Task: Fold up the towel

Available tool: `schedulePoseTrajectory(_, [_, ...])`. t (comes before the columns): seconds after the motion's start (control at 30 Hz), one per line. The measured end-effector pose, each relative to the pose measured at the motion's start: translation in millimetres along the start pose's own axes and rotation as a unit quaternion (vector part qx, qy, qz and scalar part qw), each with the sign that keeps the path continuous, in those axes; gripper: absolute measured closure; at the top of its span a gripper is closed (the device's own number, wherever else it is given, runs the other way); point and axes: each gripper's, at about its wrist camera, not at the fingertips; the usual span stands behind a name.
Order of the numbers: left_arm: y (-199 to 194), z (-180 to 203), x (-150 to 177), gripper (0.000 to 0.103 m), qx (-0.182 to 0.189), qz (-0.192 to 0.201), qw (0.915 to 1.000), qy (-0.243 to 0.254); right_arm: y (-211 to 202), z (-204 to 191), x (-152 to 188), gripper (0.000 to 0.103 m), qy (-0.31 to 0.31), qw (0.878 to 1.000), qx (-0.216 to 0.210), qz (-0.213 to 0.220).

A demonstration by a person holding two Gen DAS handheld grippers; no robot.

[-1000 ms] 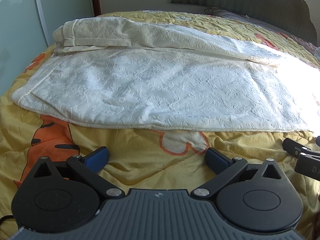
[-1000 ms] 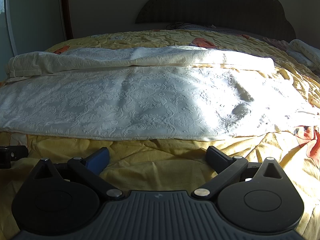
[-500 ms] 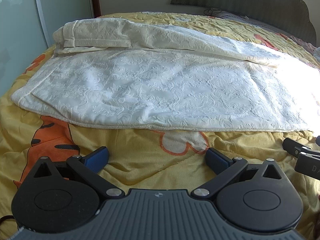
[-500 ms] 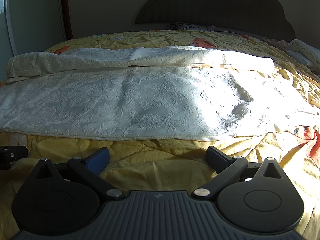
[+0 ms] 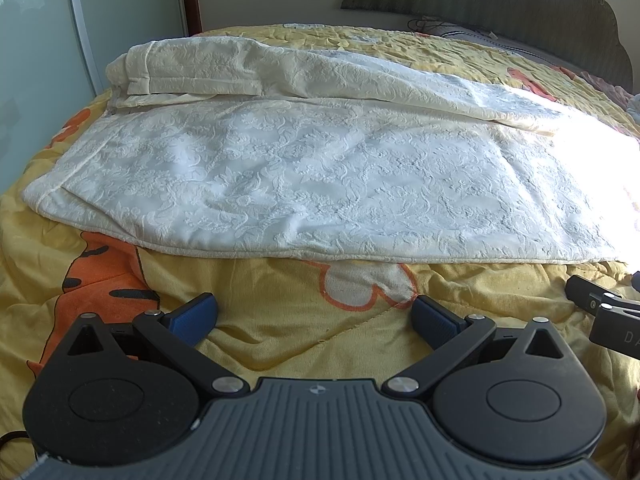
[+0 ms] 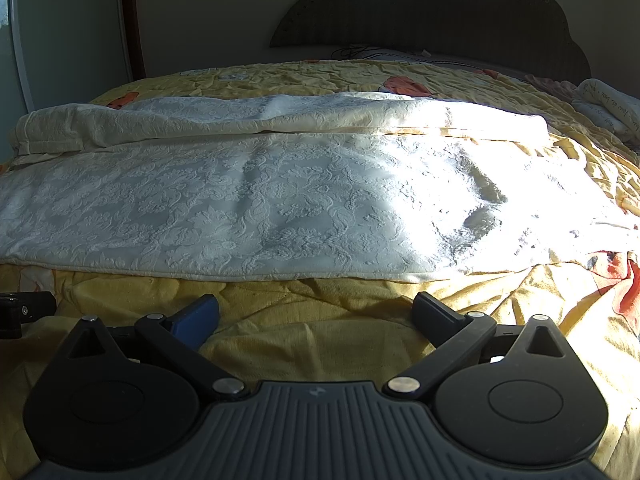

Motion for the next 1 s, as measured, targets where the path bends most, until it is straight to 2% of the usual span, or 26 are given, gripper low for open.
schedulePoseTrajectory(0.7, [0, 1, 1, 0.0, 0.0, 0.002, 1.0, 0.0, 0, -1, 0, 0.0, 0.0, 1.0, 0.0, 0.0])
schedulePoseTrajectory(0.87, [-2, 1, 6, 0.0, 0.002, 0.017, 0.9998, 0.006, -1, 1, -1, 0.0, -0.004, 1.0, -0.005, -0.006])
schedulePoseTrajectory(0.97, [-10, -10, 6, 0.001, 0.015, 0.018, 0.9997, -0.001, -6, 6, -7, 0.0, -0.009, 1.0, -0.011, -0.025])
schedulePoseTrajectory(1.0, [-15, -16, 5, 0.001, 0.012, 0.021, 0.9997, -0.007, -12, 10, -10, 0.0, -0.009, 1.0, -0.011, -0.014])
Point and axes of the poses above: each gripper's, at about its wrist camera, not at the fingertips, and y roughly the way its jaws point, z to its right, x to its underside, and after that the axes turned 4 degrees about y, right-handed
